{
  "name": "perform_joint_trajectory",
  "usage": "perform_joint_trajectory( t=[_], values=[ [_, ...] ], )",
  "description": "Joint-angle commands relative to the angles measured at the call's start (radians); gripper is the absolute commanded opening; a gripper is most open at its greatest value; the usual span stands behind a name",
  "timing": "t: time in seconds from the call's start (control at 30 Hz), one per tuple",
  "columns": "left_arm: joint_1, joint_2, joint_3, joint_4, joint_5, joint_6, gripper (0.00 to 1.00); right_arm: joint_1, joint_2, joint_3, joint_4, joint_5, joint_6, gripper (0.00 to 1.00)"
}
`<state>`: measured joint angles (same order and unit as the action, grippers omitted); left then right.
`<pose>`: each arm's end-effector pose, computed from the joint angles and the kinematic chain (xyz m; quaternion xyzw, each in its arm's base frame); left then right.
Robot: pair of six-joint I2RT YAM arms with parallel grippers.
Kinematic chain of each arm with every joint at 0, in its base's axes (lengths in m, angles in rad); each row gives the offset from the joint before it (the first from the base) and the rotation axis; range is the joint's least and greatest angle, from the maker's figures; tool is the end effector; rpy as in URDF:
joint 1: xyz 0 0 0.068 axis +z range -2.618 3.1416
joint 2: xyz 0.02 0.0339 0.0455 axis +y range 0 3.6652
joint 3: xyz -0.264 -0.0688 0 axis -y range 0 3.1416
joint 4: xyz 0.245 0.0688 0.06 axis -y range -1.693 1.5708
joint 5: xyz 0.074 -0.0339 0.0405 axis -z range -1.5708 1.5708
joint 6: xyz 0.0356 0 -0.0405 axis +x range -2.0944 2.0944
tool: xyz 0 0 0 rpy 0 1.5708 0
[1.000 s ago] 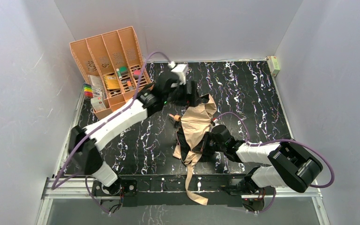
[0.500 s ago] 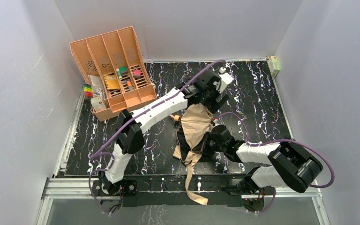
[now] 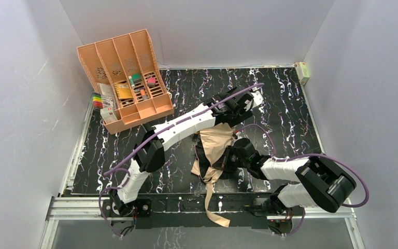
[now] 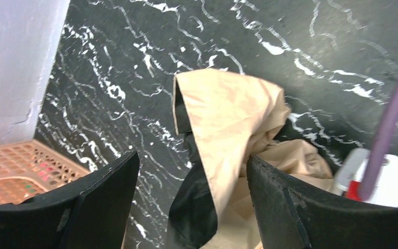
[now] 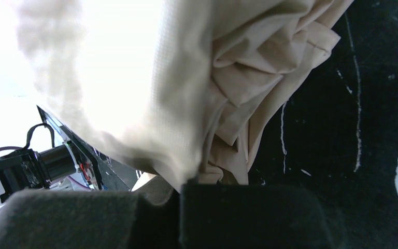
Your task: Put away the umbrella
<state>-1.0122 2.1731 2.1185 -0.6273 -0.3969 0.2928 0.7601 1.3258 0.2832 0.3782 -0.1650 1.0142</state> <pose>0.2769 -0.4171 0.3103 0.4701 0.7548 0.0182 0.4572 0.1534 0.1539 0.1210 0.0777 0.8933 0.3851 0.2182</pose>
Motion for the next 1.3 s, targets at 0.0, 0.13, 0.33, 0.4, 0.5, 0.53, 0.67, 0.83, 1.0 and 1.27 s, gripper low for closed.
perform_joint_trajectory(
  t=[0.0,0.13,0.33,0.4,0.5,0.53,0.67,0.83,1.0,1.27],
  values=[
    [-0.003,-0.037,-0.038,0.02,-0.135,0.072,0.72,-0.004,0.065,-0.04,-0.154,0.113,-0.071,0.0],
    [-0.002,-0.043,-0.053,0.037,-0.158,0.084,0.61,-0.003,0.071,-0.036,-0.152,0.109,-0.073,0.0],
    [-0.002,-0.043,-0.061,0.057,-0.195,0.091,0.34,-0.004,0.069,-0.036,-0.154,0.11,-0.072,0.0],
    [-0.001,-0.047,-0.055,0.062,-0.206,0.09,0.27,-0.003,0.067,-0.038,-0.154,0.111,-0.069,0.0],
    [0.01,-0.054,-0.038,0.063,-0.214,0.077,0.15,-0.003,0.067,-0.039,-0.154,0.111,-0.069,0.0],
    [0.015,-0.058,-0.033,0.063,-0.213,0.071,0.09,-0.003,0.067,-0.04,-0.154,0.11,-0.069,0.0],
    [0.044,-0.076,-0.008,0.046,-0.186,0.037,0.0,-0.004,0.067,-0.039,-0.154,0.108,-0.068,0.0],
    [0.086,-0.105,0.03,-0.021,-0.087,-0.056,0.0,-0.004,0.07,-0.036,-0.156,0.108,-0.067,0.0],
    [0.159,-0.126,0.15,-0.153,0.206,-0.229,0.0,-0.003,0.075,-0.032,-0.154,0.108,-0.067,0.0],
    [0.196,-0.208,0.122,-0.253,0.546,-0.365,0.0,-0.003,0.092,-0.021,-0.147,0.107,-0.064,0.0]
  ],
)
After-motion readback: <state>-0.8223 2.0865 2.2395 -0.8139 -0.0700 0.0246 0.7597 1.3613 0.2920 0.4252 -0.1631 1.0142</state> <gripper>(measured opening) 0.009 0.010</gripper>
